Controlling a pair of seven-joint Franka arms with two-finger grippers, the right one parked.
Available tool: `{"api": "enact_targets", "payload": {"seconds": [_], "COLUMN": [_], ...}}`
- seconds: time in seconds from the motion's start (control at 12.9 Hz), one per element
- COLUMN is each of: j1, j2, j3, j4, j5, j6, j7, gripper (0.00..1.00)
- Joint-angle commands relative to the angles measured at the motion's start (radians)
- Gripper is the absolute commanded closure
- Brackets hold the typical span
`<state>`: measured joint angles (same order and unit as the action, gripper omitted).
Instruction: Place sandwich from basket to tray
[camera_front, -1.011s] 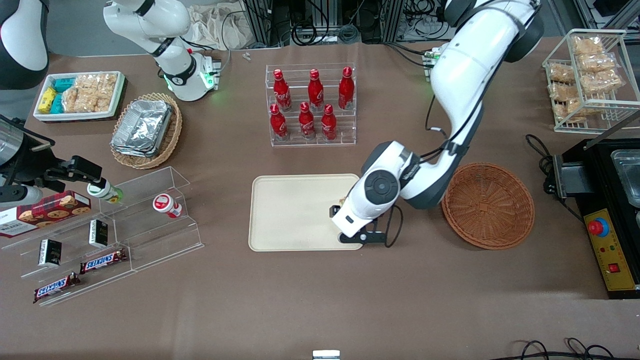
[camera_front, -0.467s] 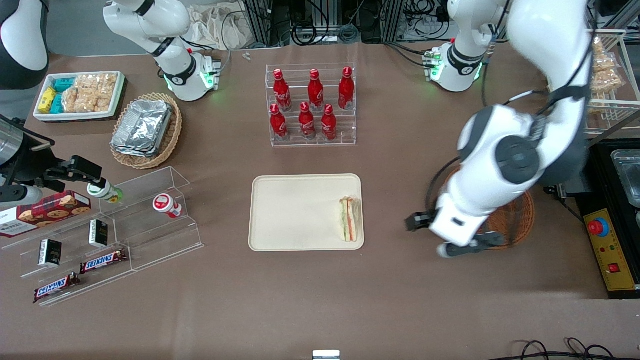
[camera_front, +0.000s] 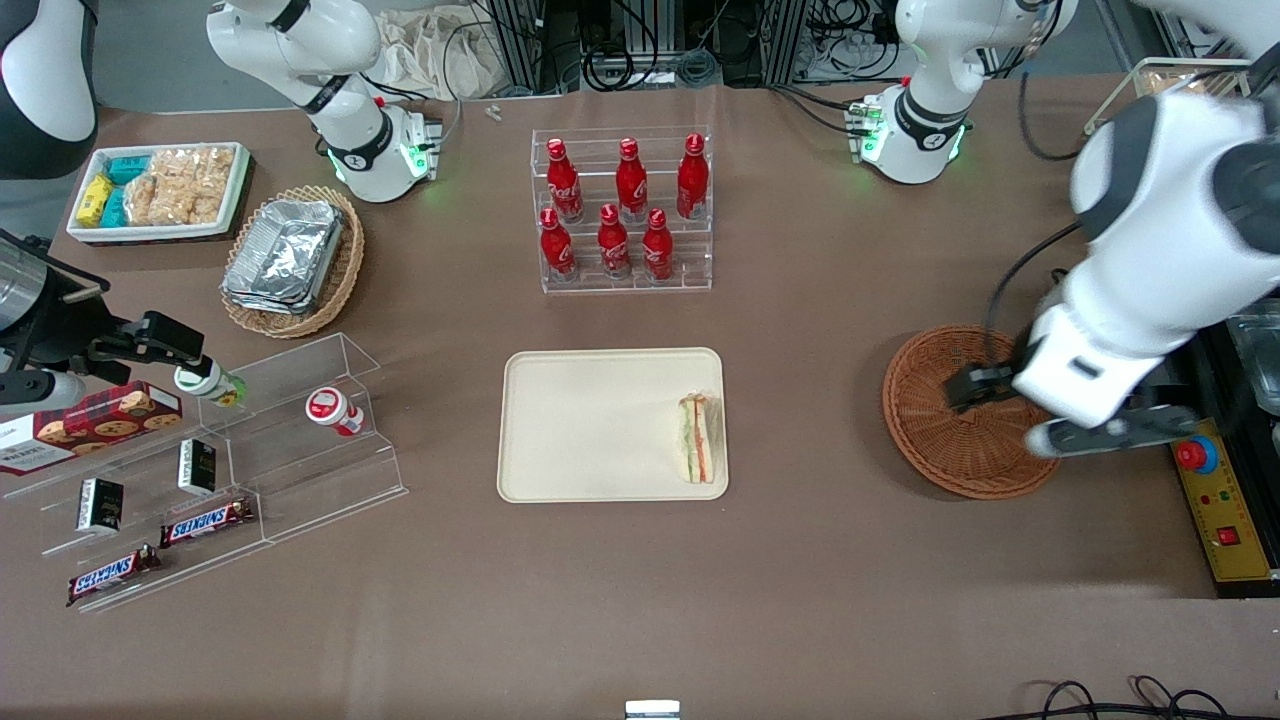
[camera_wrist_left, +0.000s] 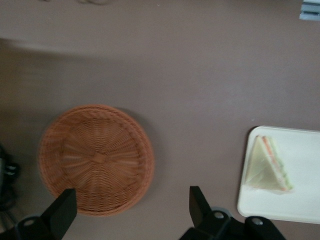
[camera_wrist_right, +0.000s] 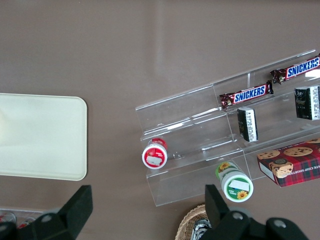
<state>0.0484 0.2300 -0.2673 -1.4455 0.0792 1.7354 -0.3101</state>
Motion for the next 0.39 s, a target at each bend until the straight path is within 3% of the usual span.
{"api": "enact_targets", "payload": {"seconds": [0.0,0.31], "j1": [0.015,0.018], "j2": [-0.09,-0.095], "j3": [0.094,0.126], "j4": [-0.07,-0.075], "j5": [-0.074,-0.078], "j6": [0.006,-0.013], "j7": [0.109,0.1], "gripper": [0.0,0.0]}}
